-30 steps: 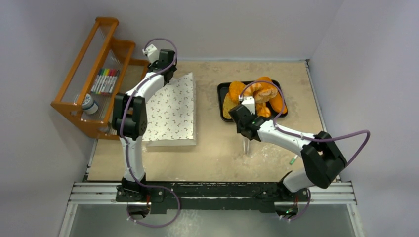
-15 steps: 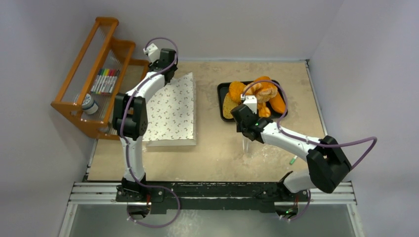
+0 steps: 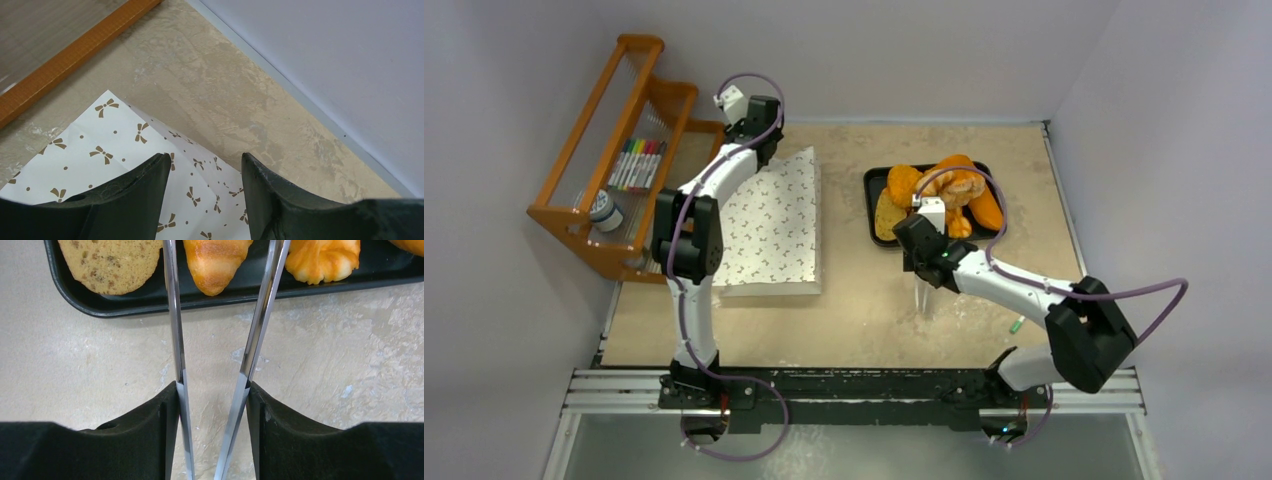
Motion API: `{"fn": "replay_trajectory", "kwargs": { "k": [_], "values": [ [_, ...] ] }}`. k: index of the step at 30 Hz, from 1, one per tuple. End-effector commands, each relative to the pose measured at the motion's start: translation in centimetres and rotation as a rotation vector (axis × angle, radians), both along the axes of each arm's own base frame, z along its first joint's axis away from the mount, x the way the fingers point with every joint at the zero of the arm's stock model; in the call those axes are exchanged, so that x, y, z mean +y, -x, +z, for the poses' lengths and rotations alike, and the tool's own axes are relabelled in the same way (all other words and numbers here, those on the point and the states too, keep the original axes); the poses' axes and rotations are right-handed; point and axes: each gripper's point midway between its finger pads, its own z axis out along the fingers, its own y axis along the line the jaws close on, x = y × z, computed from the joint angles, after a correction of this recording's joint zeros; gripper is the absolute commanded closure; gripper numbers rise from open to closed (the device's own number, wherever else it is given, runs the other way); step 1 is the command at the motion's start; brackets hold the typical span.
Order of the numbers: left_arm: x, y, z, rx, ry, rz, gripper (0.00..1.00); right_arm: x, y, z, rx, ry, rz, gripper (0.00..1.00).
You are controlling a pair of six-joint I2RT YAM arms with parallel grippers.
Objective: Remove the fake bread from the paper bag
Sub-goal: Place the fake bread in the container.
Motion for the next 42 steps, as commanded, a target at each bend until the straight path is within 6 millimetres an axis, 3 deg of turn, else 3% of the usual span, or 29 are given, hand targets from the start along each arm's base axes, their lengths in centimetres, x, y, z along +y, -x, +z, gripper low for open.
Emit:
{"fn": "replay_trajectory", "kwargs": {
  "k": [1, 32, 38, 42],
  "values": [
    [-0.5, -0.7, 4.6, -0.104, 0.019, 0.011, 0.45, 0.8, -0.3, 2.1, -0.065, -0.075, -0.002, 0.49],
    [-0.9, -0.8, 5.8, -0.123, 0.021, 0.003, 0.45, 2.7, 2.2, 2.3, -0.021, -0.131, 0.004, 0.48],
    [-1.0, -0.8, 6.0, -0.128, 0.023, 0.003, 0.45, 3.6, -0.2, 5.2, -0.1, -0.102, 0.023, 0.52],
    [-0.9, -0.8, 5.9, -0.124, 0.018, 0.004, 0.45, 3.7, -1.5, 5.8, -0.126, -0.081, 0.02, 0.53]
  ]
}}
